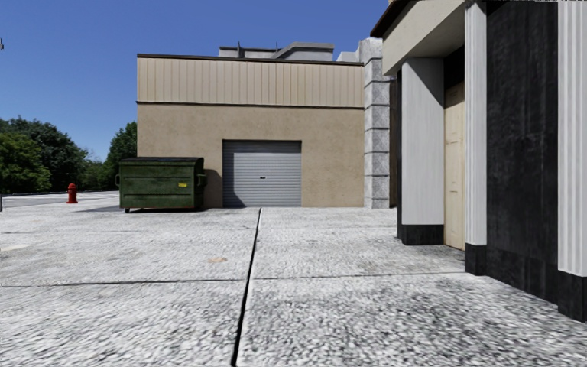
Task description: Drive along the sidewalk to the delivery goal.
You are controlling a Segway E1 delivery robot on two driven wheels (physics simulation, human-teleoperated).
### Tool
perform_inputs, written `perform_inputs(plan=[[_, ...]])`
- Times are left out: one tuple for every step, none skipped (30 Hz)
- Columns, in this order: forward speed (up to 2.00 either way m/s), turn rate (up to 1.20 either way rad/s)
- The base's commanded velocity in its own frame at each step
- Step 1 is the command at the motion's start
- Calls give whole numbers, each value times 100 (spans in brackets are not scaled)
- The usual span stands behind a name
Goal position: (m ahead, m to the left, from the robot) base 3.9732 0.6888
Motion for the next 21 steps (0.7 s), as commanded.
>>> perform_inputs(plan=[[166, 17], [166, 17], [166, 18], [166, 18], [166, 18], [166, 18], [166, 18], [166, 18], [166, 18], [166, 18], [166, 18], [166, 11], [166, 6], [166, 10], [166, 11], [166, 11], [166, 11], [166, 11], [166, 11], [166, 11], [166, 11]])
